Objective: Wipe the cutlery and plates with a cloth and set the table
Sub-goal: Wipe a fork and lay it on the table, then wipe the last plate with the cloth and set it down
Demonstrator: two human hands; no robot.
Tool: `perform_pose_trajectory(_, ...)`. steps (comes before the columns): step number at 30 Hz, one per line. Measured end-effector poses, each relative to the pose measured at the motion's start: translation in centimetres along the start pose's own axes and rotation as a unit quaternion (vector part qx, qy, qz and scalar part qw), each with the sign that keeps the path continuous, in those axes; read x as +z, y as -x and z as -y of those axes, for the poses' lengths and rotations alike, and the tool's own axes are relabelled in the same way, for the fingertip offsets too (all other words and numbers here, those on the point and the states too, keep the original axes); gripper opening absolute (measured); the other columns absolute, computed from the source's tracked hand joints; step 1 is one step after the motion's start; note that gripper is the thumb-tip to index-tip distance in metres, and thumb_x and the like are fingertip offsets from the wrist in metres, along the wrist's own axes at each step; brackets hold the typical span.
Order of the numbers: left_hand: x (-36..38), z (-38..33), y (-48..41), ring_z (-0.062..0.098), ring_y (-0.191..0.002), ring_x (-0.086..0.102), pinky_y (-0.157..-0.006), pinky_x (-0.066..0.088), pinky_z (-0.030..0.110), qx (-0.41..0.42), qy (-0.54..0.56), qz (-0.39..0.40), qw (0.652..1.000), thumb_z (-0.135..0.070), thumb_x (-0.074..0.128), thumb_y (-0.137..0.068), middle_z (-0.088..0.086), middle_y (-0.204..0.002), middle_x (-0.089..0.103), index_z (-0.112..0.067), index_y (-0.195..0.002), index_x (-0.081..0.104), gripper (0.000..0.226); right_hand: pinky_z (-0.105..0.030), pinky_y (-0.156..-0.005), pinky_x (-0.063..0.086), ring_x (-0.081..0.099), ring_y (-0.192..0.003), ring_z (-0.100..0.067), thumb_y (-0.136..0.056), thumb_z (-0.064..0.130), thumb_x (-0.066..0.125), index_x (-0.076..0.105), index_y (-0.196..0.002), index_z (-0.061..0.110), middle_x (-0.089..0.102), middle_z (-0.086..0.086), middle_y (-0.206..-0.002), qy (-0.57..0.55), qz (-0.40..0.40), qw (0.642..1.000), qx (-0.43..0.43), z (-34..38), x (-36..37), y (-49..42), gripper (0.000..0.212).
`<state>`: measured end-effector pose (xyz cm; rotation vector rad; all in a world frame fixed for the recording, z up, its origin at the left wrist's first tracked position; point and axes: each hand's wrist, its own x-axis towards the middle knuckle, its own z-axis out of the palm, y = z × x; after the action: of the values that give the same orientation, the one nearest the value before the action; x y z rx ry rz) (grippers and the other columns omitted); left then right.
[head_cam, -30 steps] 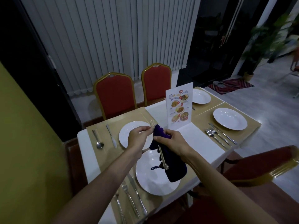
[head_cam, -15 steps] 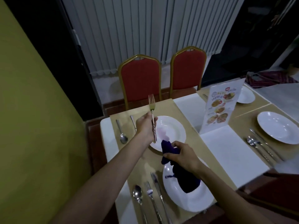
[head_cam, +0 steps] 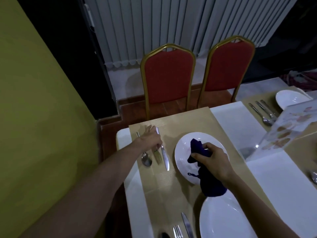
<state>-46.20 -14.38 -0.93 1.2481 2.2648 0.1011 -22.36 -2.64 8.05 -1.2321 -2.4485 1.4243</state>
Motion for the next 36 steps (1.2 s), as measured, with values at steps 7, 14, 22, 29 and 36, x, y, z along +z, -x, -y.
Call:
perform_pose_trajectory(7,2.3,2.3,-1.4,0.024,-0.123,0.037,-0.099,0.033,0.026,0.086,-0.039,0.015,0.995,-0.010,0.064,-0.086,0.005,-0.125,0.053,-0.011,-0.109,0.066,0.024,-0.022,-0.068,0.049,0.062,-0.078,-0.012,-0.084,0.033,0.075,0.058,-0.103,0.027,0.066,0.008,-0.087,0.037,0.008,0.999,-0.005,-0.2,2.5,-3.6,0.025)
perform_pose_trajectory(14,6.3,3.3,0.6,0.030,-0.150,0.013,-0.121,0.001,0.047,-0.014,-0.086,-0.111,0.990,-0.041,0.048,-0.098,0.016,-0.161,0.019,-0.002,-0.150,0.028,0.068,-0.018,-0.064,0.046,0.063,-0.077,-0.011,-0.083,0.032,0.077,0.060,-0.111,0.026,0.068,0.002,-0.096,0.036,0.010,0.999,-0.009,-0.1,3.4,-5.5,0.033)
perform_pose_trajectory(22,7.8,3.8,1.2,0.023,-0.151,-0.010,-0.123,-0.004,0.044,-0.043,-0.054,-0.136,0.988,-0.051,0.011,-0.099,0.008,-0.164,-0.006,-0.009,-0.155,0.005,0.071,-0.019,-0.067,0.048,0.067,-0.089,-0.020,-0.085,0.034,0.075,0.059,-0.119,0.023,0.070,-0.003,-0.105,0.028,0.008,1.000,0.003,-1.4,3.2,-5.9,0.039)
perform_pose_trajectory(29,9.4,5.6,1.2,0.026,-0.145,-0.026,-0.123,-0.002,0.042,-0.047,-0.002,-0.118,0.992,-0.047,-0.005,-0.095,0.010,-0.155,-0.024,-0.003,-0.153,-0.004,0.073,-0.012,-0.066,0.041,0.063,-0.093,-0.018,-0.084,0.038,0.075,0.059,-0.123,0.022,0.069,0.000,-0.108,0.034,-0.007,0.999,0.019,-2.1,2.6,-5.4,0.045)
perform_pose_trajectory(36,8.5,3.8,1.0,0.028,-0.149,-0.019,-0.122,-0.006,0.045,-0.047,-0.013,-0.148,0.988,-0.032,0.015,-0.105,0.012,-0.162,-0.013,-0.005,-0.154,-0.003,0.059,-0.015,-0.066,0.042,0.061,-0.087,-0.013,-0.083,0.040,0.075,0.061,-0.119,0.022,0.069,0.003,-0.104,0.023,-0.018,0.999,0.031,-2.6,1.6,-4.7,0.042)
